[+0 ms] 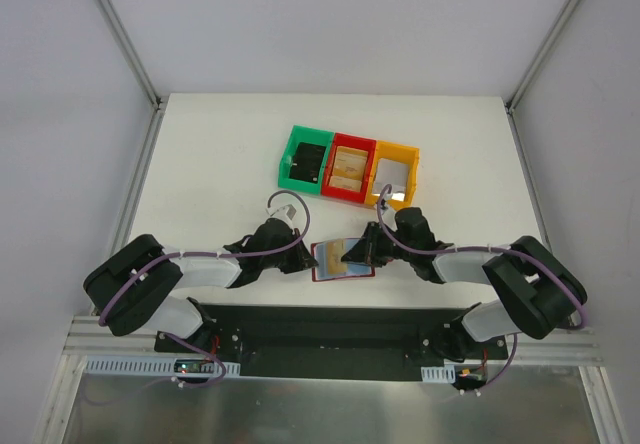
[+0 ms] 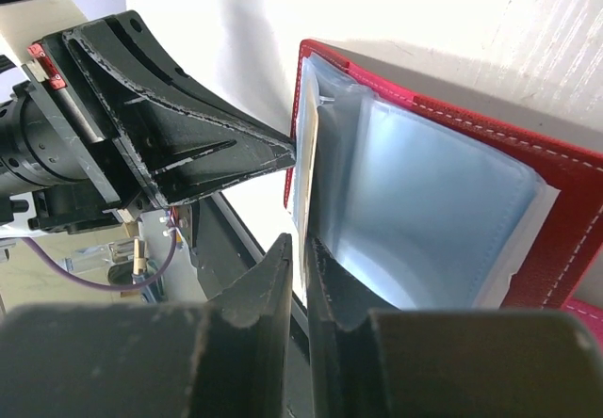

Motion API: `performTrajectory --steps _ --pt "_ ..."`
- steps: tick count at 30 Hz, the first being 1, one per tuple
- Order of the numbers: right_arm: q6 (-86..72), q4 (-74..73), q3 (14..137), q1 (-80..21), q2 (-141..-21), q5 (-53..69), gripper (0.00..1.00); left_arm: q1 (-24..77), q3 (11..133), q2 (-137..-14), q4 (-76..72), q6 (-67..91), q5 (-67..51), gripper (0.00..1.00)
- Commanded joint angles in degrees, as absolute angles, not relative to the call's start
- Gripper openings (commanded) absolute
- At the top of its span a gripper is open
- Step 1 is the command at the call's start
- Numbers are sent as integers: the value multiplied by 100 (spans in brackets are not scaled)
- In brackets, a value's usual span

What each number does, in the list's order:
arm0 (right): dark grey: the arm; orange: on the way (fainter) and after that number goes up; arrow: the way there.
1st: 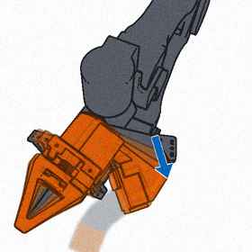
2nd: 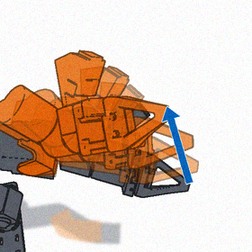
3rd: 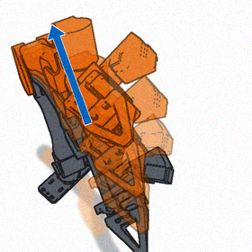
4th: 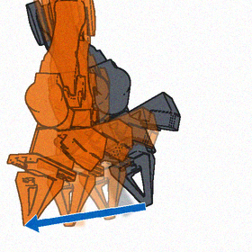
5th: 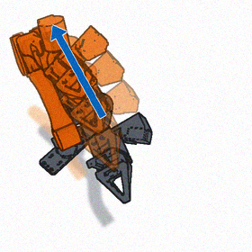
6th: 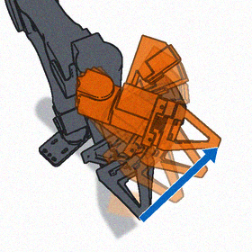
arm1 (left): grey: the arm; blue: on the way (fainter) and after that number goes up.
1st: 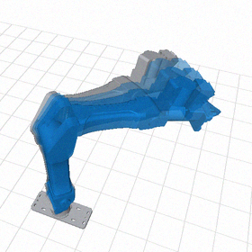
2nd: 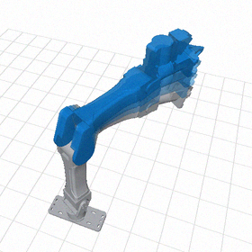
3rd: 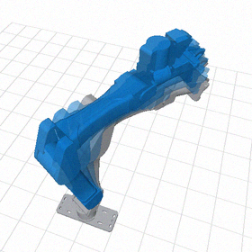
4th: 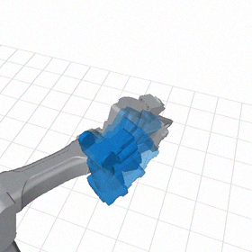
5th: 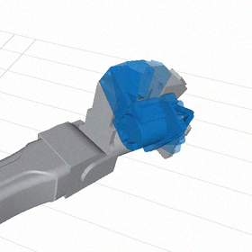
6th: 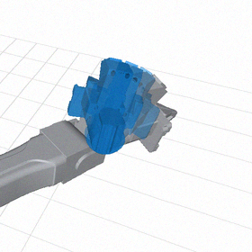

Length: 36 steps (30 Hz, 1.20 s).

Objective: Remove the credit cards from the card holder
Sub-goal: Remove the credit card from the card holder.

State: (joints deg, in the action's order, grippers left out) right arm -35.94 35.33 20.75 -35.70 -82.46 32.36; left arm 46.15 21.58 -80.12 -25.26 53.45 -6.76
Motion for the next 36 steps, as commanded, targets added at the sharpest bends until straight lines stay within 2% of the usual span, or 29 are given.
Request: performTrajectory --steps 1,8,13,36 --pt "-3586 3832 2030 -3516 -8051 3366 12 4650 1995 -8060 -2153 5344 -475 0" --pt "-3577 3832 2048 -3507 -8086 3401 12 4658 2004 -8086 -2153 5335 -510 0" --pt "-3595 3823 2092 -3507 -8121 3410 1 4650 2013 -8095 -2171 5326 -527 0" --pt "-3252 3050 2021 -3261 -7550 3384 0 4658 1942 -7945 -2145 5361 -440 0"
